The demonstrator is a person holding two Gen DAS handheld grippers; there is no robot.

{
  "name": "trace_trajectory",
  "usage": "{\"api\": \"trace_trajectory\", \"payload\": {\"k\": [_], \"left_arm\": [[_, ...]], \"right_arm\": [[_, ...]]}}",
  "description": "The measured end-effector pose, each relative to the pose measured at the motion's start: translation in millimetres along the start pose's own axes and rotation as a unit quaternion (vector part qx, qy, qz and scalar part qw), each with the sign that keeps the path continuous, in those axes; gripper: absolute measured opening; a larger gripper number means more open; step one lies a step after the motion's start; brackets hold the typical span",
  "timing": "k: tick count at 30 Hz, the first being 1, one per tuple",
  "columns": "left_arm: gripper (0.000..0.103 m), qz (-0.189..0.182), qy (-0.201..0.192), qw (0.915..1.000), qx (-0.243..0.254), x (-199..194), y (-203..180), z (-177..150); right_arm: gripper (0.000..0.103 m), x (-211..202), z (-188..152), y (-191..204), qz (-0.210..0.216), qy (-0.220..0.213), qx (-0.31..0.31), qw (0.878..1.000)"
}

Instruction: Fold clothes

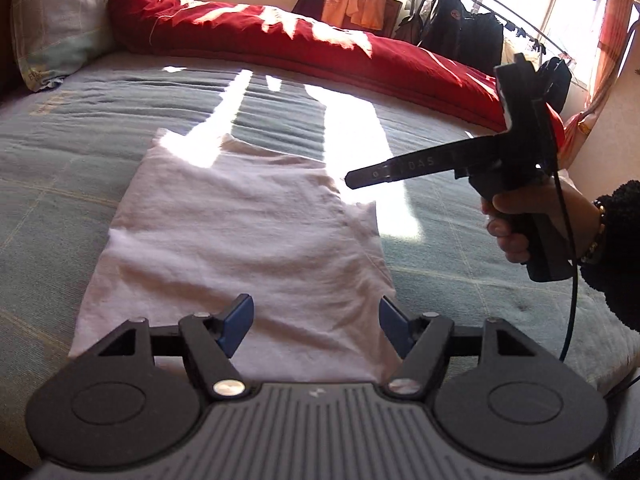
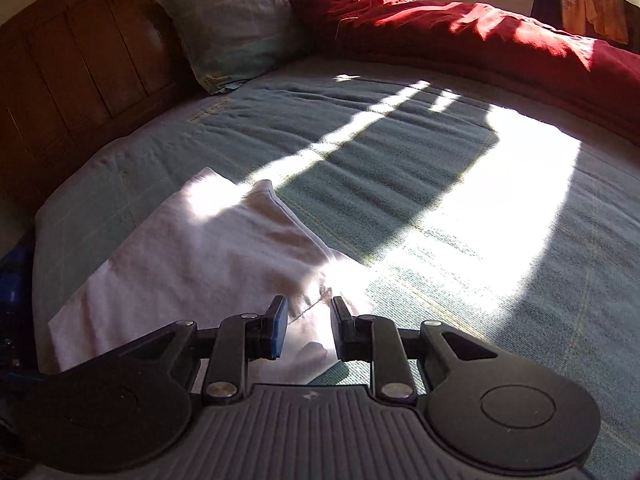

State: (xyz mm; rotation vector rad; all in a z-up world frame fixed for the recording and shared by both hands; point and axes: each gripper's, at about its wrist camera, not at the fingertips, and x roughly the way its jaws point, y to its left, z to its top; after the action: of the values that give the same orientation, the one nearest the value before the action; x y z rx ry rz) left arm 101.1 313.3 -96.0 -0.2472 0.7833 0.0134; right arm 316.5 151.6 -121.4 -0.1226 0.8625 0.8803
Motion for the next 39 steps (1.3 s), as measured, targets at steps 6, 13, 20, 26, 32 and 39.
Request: {"api": "trace_trajectory", "payload": {"k": [6, 13, 20, 26, 32, 39], "left_arm": [[0.069, 0.055, 0.034, 0.9953, -0.072, 13.4, 46.3, -17.5], [0.070, 0.044, 0.001, 0.9957, -0.082, -6.5, 45.3, -14.4], [0.072, 0.043, -0.016, 0.9965, -0.070, 10.0, 45.8, 31.7], [0.073, 0.031, -0.027, 0.9975, -0.057, 65.2, 55.4, 94.1], [0.075, 0.038, 0.008, 0.9962, -0.078, 131.6, 76.9, 114.3], [0.075, 0.057, 0.015, 0.9956, -0.073, 124.1, 66.2, 115.9]], "right_arm": [[0.027, 0.5, 0.5, 11.2, 0.013, -0.001, -0.012, 1.000], [0.033, 8.3, 5.7, 15.9, 0.010, -0.003, -0.035, 0.999], [0.034, 22.7, 1.1, 0.9, -0.006, 0.012, 0.001, 1.000], [0.034, 3.6, -5.3, 8.3, 0.009, 0.007, -0.006, 1.000], [0.034, -9.5, -10.7, 8.4, 0.017, 0.006, -0.010, 1.000], [0.036, -23.9, -16.4, 6.1, 0.022, 0.010, -0.009, 1.000]]}}
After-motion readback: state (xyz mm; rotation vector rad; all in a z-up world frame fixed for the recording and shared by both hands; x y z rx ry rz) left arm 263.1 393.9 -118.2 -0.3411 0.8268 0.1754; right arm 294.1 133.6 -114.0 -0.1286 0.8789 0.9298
